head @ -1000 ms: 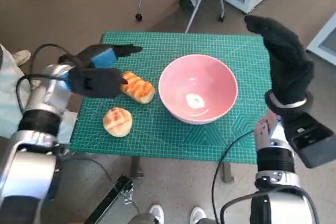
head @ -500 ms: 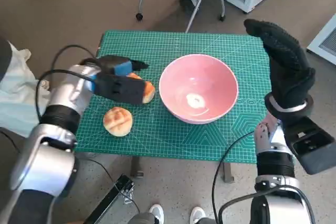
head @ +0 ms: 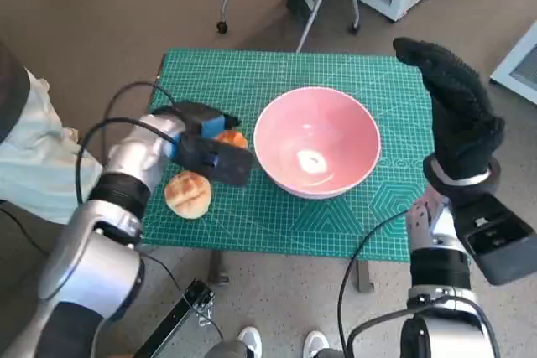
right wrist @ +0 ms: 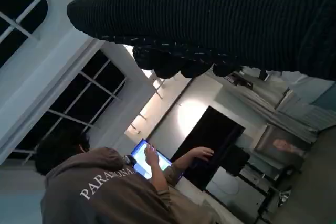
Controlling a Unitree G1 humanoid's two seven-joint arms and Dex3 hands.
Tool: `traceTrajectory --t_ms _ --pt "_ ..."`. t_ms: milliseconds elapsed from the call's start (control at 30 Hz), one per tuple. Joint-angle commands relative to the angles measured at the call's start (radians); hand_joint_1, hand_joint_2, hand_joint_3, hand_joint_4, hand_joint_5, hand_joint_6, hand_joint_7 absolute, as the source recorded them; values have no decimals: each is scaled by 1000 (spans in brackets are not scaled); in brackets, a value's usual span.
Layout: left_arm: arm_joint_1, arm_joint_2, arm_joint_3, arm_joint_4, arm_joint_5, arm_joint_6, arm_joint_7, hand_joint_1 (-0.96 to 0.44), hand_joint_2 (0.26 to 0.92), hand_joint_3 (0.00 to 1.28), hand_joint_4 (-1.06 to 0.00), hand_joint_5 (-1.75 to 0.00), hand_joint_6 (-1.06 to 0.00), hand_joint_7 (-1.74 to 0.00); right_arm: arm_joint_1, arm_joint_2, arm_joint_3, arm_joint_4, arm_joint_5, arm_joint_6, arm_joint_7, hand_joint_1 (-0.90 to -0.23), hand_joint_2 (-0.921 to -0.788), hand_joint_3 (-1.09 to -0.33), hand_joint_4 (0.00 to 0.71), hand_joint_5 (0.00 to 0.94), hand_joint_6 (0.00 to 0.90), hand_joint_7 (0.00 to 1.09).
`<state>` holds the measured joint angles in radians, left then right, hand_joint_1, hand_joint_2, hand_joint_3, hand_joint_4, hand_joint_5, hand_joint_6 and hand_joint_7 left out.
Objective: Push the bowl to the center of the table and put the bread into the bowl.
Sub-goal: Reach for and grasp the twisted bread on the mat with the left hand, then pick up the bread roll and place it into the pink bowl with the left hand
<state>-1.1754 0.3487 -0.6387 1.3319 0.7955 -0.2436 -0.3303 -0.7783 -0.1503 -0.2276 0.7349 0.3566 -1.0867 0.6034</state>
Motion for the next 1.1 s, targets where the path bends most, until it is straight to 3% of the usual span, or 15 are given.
traceTrajectory --t_ms 33,167,267,300,333,400,500,833,1100 --pt "27 -23 -30 16 28 12 41 -139 774 2 -269 -18 -463 -52 26 -2 5 -4 -5 1 -16 -606 -921 -677 357 7 31 846" --pt "47 -22 -57 18 55 -16 106 -129 801 13 -371 -46 -540 -80 33 -2 9 -12 -7 3 -21 -609 -921 -677 357 7 28 845" --pt "58 -5 -80 18 75 -64 171 -108 844 24 -590 -104 -652 -121 40 -3 11 -16 -11 -1 -24 -614 -921 -676 356 6 27 846" --pt "59 0 -84 18 79 -77 187 -70 872 61 -611 -527 -611 -497 42 -4 12 -18 -12 -2 -25 -614 -921 -676 356 6 26 847" --pt "59 6 -85 18 80 -90 202 -45 889 95 -614 -811 -573 -749 43 -5 13 -20 -12 -1 -26 -615 -921 -675 356 6 26 847" --pt "56 18 -83 19 80 -111 221 -24 904 106 -621 -1065 -583 -918 45 -6 14 -22 -13 0 -28 -613 -921 -674 356 6 25 848" --pt "45 33 -72 21 68 -131 232 -8 914 100 -624 -1232 -623 -1024 48 -7 16 -26 -14 0 -33 -606 -921 -674 356 6 24 850" --pt "-48 101 48 -4 -39 -157 195 0 920 84 -635 -1178 -646 -1191 48 -10 20 -13 -28 -13 -47 -586 -921 -677 356 5 21 854" --pt "-143 158 142 -65 -103 -238 250 1 920 78 -640 -1127 -656 -1224 50 -8 26 -15 -22 -9 -51 -601 -921 -674 357 5 21 850"
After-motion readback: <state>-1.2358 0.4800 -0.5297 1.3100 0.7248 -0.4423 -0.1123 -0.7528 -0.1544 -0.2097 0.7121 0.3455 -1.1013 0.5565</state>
